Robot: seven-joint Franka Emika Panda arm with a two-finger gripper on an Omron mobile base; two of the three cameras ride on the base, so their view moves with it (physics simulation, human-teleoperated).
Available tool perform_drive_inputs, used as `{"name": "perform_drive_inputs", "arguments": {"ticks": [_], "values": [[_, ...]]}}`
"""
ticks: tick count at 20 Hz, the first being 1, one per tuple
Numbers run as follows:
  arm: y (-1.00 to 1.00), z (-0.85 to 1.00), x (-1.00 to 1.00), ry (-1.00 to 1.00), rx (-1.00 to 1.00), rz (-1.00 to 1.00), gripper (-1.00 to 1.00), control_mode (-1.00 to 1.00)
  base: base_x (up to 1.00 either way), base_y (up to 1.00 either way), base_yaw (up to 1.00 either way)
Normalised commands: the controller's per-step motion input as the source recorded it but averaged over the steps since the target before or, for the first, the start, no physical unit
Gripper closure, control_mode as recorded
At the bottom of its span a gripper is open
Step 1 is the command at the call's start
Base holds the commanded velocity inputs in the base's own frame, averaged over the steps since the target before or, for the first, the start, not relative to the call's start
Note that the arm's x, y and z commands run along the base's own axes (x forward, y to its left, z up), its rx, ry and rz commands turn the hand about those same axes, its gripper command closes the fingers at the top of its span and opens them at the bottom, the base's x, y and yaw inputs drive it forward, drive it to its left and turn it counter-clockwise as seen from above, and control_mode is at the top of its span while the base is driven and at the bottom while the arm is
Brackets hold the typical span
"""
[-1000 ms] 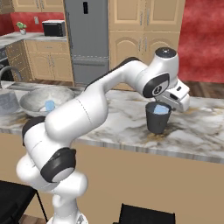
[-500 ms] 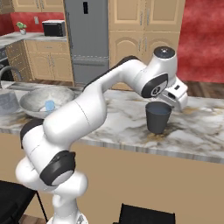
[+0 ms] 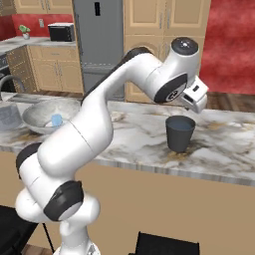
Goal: There are four ice cubes in the ice bowl. Place two ice cubes in each glass of water.
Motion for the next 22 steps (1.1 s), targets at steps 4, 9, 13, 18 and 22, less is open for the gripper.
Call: {"name": "perform_drive_inputs", "arguments": {"ticks": [4, 9, 13, 18, 22], "values": [[1.0, 0.2, -0.28, 0.06, -0.02, 0.14, -1.0, -1.0, 0.0, 0.0, 0.0], [1.0, 0.01, -0.24, 0.17, -0.1, 0.17, -1.0, -1.0, 0.0, 0.0, 0.0], [1.0, 0.0, 0.0, 0.18, -0.09, 0.17, -1.0, -1.0, 0.0, 0.0, 0.0], [0.97, 0.02, 0.02, 0.12, -0.03, 0.12, -1.0, -1.0, 0.0, 0.0, 0.0], [0.93, 0.0, 0.14, 0.2, -0.01, 0.13, -1.0, -1.0, 0.0, 0.0, 0.0]]}}
